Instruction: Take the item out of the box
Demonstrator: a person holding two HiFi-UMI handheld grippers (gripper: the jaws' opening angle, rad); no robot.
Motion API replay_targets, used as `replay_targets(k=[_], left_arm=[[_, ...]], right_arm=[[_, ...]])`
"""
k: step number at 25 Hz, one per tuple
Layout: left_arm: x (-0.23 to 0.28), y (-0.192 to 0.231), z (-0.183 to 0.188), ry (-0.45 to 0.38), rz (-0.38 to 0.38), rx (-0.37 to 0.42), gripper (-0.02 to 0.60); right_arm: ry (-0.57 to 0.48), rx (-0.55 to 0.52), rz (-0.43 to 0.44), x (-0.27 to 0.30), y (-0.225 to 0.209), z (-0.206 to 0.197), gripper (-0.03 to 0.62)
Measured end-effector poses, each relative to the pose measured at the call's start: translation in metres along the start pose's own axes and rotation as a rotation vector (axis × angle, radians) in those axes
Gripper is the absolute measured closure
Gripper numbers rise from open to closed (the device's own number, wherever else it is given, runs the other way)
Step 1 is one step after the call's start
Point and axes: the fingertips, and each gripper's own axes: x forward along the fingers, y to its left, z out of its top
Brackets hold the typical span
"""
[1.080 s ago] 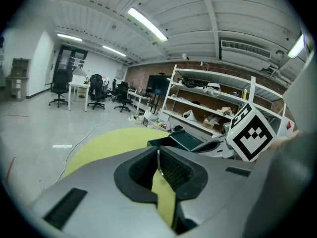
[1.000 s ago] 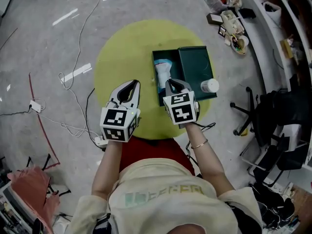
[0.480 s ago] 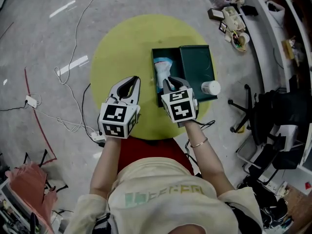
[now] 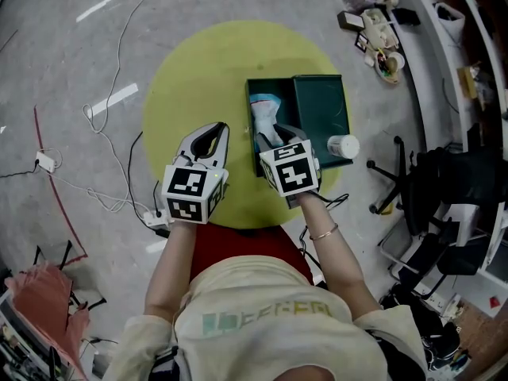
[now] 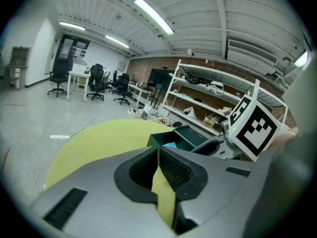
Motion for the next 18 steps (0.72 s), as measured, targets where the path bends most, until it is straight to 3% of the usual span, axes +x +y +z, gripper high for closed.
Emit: replay_targets(k=[7,18], left_arm=[[0.004,0.013,0.004,0.002,0.001,-0.017,0.551],[0.016,0.027,0.01,0.011,-0.003,-0.036,0.551]], right_arm=[[0.056,0.03,0.009,0.012,-0.002,0.002,0.398],[0.14,0.012,-0.018,0.033,-0.007,-0.001,0.39]])
